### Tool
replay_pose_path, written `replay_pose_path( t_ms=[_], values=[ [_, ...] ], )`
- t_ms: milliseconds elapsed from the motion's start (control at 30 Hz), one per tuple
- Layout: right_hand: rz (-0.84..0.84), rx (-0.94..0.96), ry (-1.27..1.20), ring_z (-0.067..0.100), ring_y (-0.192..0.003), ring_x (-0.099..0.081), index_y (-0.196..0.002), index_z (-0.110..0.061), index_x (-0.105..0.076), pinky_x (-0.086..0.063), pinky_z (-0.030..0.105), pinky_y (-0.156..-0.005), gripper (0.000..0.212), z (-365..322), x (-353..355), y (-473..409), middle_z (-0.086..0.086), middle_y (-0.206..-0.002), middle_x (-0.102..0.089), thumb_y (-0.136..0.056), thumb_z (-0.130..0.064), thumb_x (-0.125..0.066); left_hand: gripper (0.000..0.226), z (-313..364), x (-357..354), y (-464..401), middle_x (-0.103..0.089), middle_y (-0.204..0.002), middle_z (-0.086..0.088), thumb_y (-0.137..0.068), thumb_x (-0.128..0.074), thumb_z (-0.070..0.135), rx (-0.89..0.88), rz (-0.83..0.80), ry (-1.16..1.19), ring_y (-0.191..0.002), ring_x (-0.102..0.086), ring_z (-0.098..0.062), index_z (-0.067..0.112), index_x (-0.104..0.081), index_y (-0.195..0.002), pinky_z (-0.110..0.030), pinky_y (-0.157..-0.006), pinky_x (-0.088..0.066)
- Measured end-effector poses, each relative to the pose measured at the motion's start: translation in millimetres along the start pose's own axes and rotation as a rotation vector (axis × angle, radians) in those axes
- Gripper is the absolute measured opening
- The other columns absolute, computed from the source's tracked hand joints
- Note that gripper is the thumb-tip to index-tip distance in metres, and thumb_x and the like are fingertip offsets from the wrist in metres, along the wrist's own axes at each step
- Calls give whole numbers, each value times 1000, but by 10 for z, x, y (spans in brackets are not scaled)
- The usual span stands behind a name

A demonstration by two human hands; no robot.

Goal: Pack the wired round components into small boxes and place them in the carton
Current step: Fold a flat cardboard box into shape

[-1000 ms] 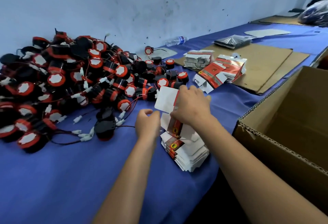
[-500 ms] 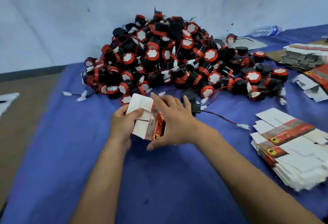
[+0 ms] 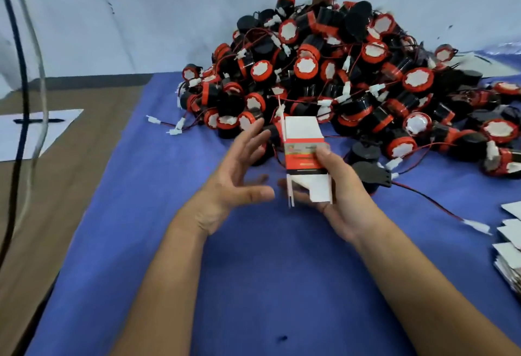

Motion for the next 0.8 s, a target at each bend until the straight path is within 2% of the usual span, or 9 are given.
replay_pose_path(
  t_ms=[100, 200, 267, 367, 433, 500, 633, 733, 800],
  values=[
    [-113, -167, -107, 30, -102, -73, -120, -18, -76, -62, 48, -78, 47, 30, -25, 26, 18, -121, -72, -86, -50, -67, 143, -2, -234, -4, -15, -170, 24, -66, -97, 14, 9, -86, -200, -157, -19, -3, 48, 4, -163, -48, -121, -38],
    [-170, -249, -52, 31, -112, -70, -120, -24, -76, -57, 56, -93, 43, 39, -22, 28, 13, -126, -72, -90, -53, -66, 153, 17, -359, -51, -19, -165, 35, -62, -100, 9, -74, 81, -241, -151, -34, -3, 40, 9, -164, -31, -114, -46],
    [-158, -304, -54, 28, -99, -74, -117, -22, -77, -61, 52, -84, 47, 27, -18, 34, 13, -121, -74, -84, -54, -69, 152, 53, -370, -62, -11, -168, 32, -60, -102, 20, -127, 152, -281, -155, -25, -2, 39, 8, -164, -32, -120, -39],
    [-198, -318, -66, 29, -99, -74, -120, -19, -76, -60, 50, -78, 54, 1, -42, 63, 15, -122, -73, -79, -55, -75, 138, 62, -359, -56, -30, -161, 32, -64, -97, 24, -211, 170, -329, -148, -40, -5, 37, -4, -166, -23, -111, -45],
    [-228, -305, -61, 29, -109, -73, -123, -21, -74, -60, 53, -82, 53, 25, -48, 69, 14, -125, -72, -84, -56, -70, 130, 35, -371, -52, -46, -147, 37, -67, -94, 16, -235, 200, -364, -132, -57, -1, 40, -12, -165, -13, -95, -51],
    [-275, -292, -55, 33, -114, -71, -133, -23, -68, -60, 53, -86, 56, 50, -60, 60, 14, -129, -71, -92, -60, -59, 123, 8, -365, -56, -50, -143, 37, -70, -91, 16, -247, 247, -354, -128, -59, 1, 40, -15, -164, -12, -91, -52],
    [-395, -239, -68, 48, -112, -68, -153, -44, -40, -62, 48, -83, 66, 58, -133, 52, 12, -137, -66, -92, -69, -48, 96, 16, -236, -87, -41, -162, 15, -86, -75, 30, -211, 439, -34, -142, -50, -9, 48, -17, -161, -36, -107, -52],
    [-326, -132, 17, 41, -98, -73, -150, -45, -44, -62, 39, -69, 60, 127, -148, 26, 2, -134, -68, -93, -53, -61, 72, -2, -238, -107, -53, -154, 11, -97, -63, 23, -126, 523, 256, -139, -54, -17, 49, -30, -155, -46, -108, -52],
    [-271, -52, 58, 36, -92, -74, -147, -41, -50, -61, 35, -65, 58, 167, -163, 11, 0, -130, -70, -92, -44, -68, 54, -14, -294, -128, -59, -148, 8, -105, -58, 19, -64, 570, 307, -136, -58, -22, 45, -41, -149, -50, -106, -54]
  ],
)
Point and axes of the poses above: each hand's wrist, its own y-axis away from the middle knuckle, its own x-axis out of the back of the hand, z = x × y, the point moved 3 cm from there along -y, towards the middle knuckle
